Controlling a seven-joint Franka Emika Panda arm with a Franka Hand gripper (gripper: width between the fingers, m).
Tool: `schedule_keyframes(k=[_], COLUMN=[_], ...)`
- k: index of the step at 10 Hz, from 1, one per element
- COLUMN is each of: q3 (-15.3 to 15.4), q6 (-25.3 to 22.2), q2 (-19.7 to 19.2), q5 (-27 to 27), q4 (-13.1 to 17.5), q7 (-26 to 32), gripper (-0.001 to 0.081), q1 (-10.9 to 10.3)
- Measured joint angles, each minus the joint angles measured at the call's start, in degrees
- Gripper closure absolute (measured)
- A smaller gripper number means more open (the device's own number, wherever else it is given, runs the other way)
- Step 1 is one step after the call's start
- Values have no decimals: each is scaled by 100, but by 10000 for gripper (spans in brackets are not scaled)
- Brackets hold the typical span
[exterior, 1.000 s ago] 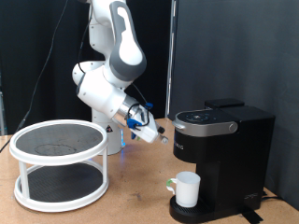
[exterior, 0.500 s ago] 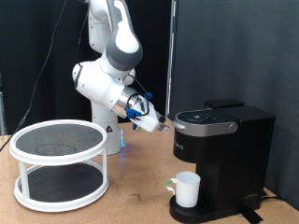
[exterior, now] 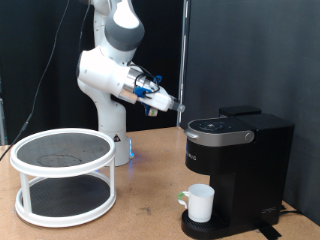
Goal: Make a cup of coffee with the keurig machine
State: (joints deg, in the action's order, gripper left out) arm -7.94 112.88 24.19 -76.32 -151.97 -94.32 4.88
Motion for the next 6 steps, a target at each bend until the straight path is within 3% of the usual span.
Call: schedule_keyframes(k=[4, 6], q3=[-10, -30], q6=[-3, -1], q2=[707, 807], q5=[16, 9], q4=[50, 13], q7=[-607, -643], gripper=[72, 72], q1=[20, 20])
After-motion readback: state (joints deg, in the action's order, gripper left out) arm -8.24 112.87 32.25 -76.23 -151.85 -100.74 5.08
